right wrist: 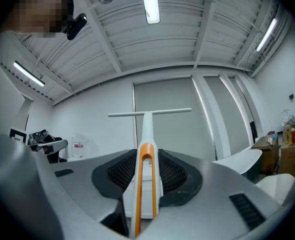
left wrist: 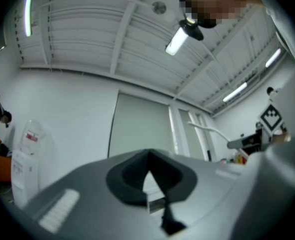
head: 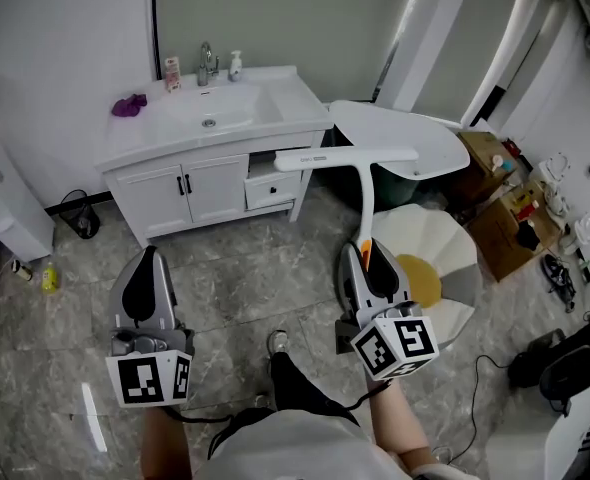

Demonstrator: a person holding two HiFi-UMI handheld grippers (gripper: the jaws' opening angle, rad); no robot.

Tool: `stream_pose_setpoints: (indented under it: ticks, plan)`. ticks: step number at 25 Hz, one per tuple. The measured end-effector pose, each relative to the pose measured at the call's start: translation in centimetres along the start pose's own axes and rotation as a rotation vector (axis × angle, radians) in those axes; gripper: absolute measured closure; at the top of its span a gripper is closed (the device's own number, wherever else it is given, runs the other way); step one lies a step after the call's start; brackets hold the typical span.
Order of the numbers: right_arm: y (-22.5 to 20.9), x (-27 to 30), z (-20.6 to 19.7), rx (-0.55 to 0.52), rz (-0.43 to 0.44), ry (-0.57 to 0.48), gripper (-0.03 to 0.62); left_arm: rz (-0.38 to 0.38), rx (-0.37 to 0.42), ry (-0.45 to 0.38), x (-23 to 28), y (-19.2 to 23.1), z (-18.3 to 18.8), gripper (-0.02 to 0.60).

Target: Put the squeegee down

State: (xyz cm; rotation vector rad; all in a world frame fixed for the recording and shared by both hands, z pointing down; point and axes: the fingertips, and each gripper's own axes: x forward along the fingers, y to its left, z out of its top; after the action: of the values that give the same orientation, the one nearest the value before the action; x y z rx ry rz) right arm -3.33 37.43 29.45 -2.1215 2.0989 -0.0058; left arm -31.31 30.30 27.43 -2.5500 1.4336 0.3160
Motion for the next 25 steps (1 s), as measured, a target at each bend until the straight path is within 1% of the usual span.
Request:
stream_pose_setpoints:
  ticks: [5, 12, 18, 21, 25]
  plan:
    - [-1.3, 3.9, -0.4, 0.016, 0.013, -0.006, 0.464, 0.013, 0.014, 0.005, 3.0, 0.8, -1.1, 0.577]
    - [-4.2, 10.5, -0.5, 0.026, 0.034, -0.002, 0.464, 0.002, 0.043, -0.008, 9.8, 0.7, -2.1, 0.577]
    - [-7.1, 15.6, 0.0, 0.027, 0.048, -0.008, 0.464, 0.035, 0.018, -0.037, 15.7, 0.9, -2.8, 0.577]
    - [-8.9, 18.3, 0.1, 0.023, 0.053, -0.009, 0.462, 0.031, 0.010, -0.048, 18.9, 0.6, -3.5, 0.577]
    - [-11.1, 22.0, 0.0, 0.020, 0.063, -0.005, 0.463, 0.029, 0.014, -0.086, 23.0, 0.0, -3.8, 0.577]
